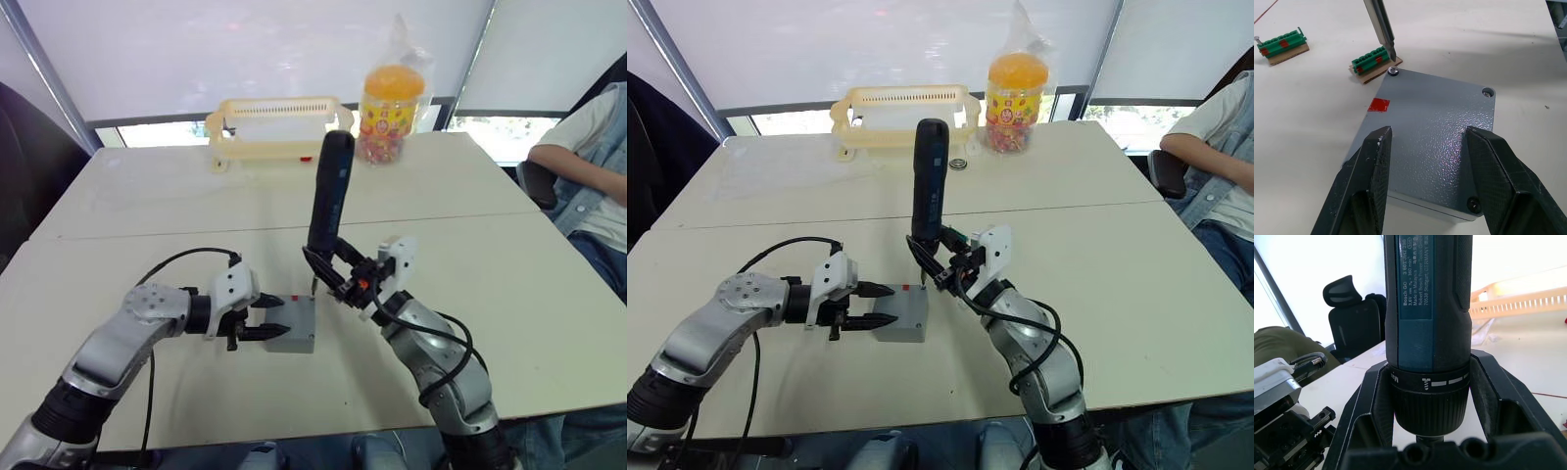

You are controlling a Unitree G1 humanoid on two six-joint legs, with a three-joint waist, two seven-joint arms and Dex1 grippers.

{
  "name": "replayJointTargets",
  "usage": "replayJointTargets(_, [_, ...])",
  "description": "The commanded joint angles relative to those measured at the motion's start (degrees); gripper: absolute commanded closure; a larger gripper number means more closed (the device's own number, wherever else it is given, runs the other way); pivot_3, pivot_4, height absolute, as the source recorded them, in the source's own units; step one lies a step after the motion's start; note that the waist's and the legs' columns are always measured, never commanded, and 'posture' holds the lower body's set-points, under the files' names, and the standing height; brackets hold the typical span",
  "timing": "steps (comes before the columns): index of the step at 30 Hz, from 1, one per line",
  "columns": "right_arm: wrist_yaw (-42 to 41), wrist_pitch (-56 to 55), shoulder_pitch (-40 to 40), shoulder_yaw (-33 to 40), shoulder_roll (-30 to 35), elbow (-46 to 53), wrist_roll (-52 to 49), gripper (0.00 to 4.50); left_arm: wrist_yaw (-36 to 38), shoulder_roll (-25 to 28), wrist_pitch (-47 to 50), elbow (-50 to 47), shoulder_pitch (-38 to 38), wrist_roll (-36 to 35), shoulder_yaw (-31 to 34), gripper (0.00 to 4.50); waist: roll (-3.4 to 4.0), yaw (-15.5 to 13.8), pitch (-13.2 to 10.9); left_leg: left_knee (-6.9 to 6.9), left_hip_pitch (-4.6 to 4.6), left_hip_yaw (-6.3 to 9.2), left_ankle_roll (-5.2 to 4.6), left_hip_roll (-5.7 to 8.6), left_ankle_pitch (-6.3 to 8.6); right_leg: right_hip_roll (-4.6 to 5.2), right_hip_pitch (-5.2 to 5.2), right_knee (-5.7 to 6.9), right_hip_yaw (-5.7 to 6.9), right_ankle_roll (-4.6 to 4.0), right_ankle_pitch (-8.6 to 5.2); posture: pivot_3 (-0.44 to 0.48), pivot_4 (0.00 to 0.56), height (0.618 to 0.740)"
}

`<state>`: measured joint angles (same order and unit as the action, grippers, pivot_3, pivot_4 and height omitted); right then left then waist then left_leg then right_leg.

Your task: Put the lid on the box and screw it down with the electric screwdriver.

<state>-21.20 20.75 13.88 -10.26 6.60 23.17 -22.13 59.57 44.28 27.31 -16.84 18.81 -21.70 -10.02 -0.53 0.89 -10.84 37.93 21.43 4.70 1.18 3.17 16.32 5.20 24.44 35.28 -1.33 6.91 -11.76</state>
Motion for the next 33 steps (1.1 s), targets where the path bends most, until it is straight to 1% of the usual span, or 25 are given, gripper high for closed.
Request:
replayJointTargets(1, [-0.6, -2.2, 1.4, 0.3, -1.0, 1.9, -0.4, 2.72, -0.2, 0.1, 1.1, 1.5, -0.9, 2.2, -1.7, 2.09, 0.00, 0.0, 0.0, 0.00, 0.00, 0.00, 0.00, 0.00, 0.00, 0.00, 0.00, 0.00, 0.00, 0.00, 0.00, 0.000, 0.150, 0.740])
replayJointTargets(16, [-1.7, -5.1, 0.7, -0.4, -1.0, -1.8, 1.9, 2.72, -1.0, 0.0, 1.4, 1.0, -1.2, 2.1, -1.7, 2.09, 0.00, 0.0, 0.0, 0.00, -0.01, 0.00, 0.00, 0.00, 0.00, 0.00, 0.00, 0.01, 0.00, 0.00, 0.00, 0.000, 0.150, 0.740])
replayJointTargets(26, [-4.0, -9.0, -0.1, -4.6, 0.3, -2.3, 7.0, 2.72, -1.0, 0.0, 0.9, 1.6, -1.3, 2.3, -1.6, 2.09, 0.00, 0.0, 0.0, 0.00, -0.02, 0.00, 0.00, 0.00, 0.00, 0.00, 0.00, 0.01, 0.00, 0.00, 0.00, 0.000, 0.150, 0.740])
replayJointTargets(33, [-4.8, -10.2, -1.1, -5.3, 0.9, -1.9, 8.2, 2.72, -1.0, 0.1, 0.7, 1.6, -1.5, 2.4, -1.7, 2.09, -0.01, 0.0, 0.0, 0.00, -0.03, 0.01, 0.00, 0.00, 0.00, 0.00, -0.01, 0.01, 0.00, -0.01, 0.00, 0.000, 0.150, 0.740])
